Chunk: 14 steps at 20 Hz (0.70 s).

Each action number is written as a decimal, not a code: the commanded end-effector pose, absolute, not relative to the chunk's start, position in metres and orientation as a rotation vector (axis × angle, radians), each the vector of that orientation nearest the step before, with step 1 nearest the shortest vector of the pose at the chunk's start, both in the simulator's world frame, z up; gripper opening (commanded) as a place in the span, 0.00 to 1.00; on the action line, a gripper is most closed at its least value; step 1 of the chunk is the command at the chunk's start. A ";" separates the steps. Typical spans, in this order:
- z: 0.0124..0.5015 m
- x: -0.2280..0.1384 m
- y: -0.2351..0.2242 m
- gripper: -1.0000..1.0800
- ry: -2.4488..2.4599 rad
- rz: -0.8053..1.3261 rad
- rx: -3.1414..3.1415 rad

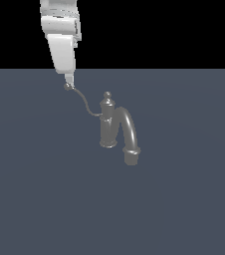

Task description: Turn on the faucet by rotating a designated handle.

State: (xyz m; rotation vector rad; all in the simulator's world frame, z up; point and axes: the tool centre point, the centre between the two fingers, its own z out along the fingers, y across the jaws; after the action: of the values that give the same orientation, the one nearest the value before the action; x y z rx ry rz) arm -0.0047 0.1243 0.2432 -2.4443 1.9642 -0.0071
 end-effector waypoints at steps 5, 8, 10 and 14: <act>0.242 -0.029 0.121 0.00 1.964 0.000 -2.452; 0.242 -0.035 0.119 0.00 1.964 0.000 -2.452; 0.244 -0.030 0.112 0.00 1.970 -0.012 -2.438; 0.244 -0.040 0.099 0.00 1.969 -0.010 -2.440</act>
State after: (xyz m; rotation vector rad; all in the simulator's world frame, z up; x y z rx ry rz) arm -0.0347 0.1081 0.2443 -2.4434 1.9577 -0.0135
